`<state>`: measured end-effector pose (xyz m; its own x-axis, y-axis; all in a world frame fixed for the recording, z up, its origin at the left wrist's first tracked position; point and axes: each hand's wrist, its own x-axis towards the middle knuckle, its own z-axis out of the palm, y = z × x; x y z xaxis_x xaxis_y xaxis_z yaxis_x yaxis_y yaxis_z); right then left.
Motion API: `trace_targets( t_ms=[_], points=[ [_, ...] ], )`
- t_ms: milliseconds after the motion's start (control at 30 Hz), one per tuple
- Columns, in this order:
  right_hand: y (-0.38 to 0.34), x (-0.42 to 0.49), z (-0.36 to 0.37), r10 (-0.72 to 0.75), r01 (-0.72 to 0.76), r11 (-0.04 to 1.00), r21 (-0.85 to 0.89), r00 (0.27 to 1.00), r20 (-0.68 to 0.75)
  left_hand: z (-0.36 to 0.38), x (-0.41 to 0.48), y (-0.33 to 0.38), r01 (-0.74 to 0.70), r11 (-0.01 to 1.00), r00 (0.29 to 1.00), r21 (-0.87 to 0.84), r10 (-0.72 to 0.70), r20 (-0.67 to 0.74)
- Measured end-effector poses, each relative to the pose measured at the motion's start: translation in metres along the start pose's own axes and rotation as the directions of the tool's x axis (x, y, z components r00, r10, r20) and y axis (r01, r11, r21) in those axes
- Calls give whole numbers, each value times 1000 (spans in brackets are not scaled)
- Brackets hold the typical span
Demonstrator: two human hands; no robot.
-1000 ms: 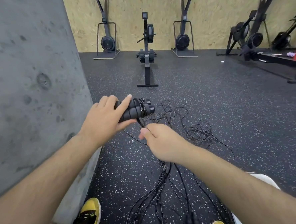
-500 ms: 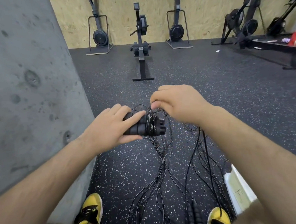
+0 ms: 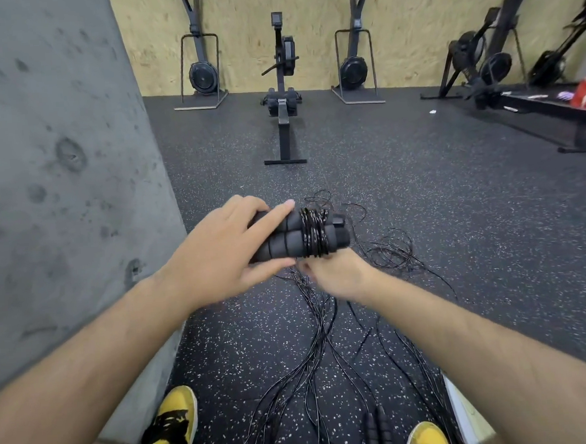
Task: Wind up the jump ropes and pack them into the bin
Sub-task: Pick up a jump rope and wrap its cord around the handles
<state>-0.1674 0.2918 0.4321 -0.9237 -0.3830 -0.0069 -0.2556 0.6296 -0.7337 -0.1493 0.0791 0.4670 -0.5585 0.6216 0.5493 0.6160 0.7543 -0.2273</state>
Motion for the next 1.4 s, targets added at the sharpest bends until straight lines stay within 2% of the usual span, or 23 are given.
trace_targets(
  t_ms=[100,233,367,600,700,833,933,1133,1233,1400],
  points=[
    [-13,-5,16,-22,23,998,64,1000,-9,9,-1,-16,30,994,999,104,-33,32],
    [-29,-12,17,8,-7,996,-85,1000,9,18,-4,-36,116,979,991,168,-127,52],
    [-48,-29,11,-35,52,972,-229,997,74,27,-13,-46,150,967,981,204,-171,91],
    [-76,-44,2,-85,144,938,-315,977,194,30,-17,-41,178,968,973,175,-200,119],
    [-71,-38,6,-34,92,960,-265,976,217,31,-18,-38,276,957,952,87,-285,114],
    [-66,-37,16,16,67,943,-327,970,244,29,-20,-44,379,925,922,13,-378,85],
    [-75,-41,11,-44,101,943,-316,982,184,31,-23,-49,338,940,931,55,-342,129],
    [-83,-49,-25,-183,147,808,-570,983,-7,30,-22,-47,272,961,954,44,-275,115],
    [-85,-50,-30,-269,201,746,-635,963,-10,31,-22,-41,208,976,967,71,-216,133],
    [-79,-36,-48,-455,284,569,-771,890,-8,30,-21,-27,102,994,977,41,-108,186]
  ],
)
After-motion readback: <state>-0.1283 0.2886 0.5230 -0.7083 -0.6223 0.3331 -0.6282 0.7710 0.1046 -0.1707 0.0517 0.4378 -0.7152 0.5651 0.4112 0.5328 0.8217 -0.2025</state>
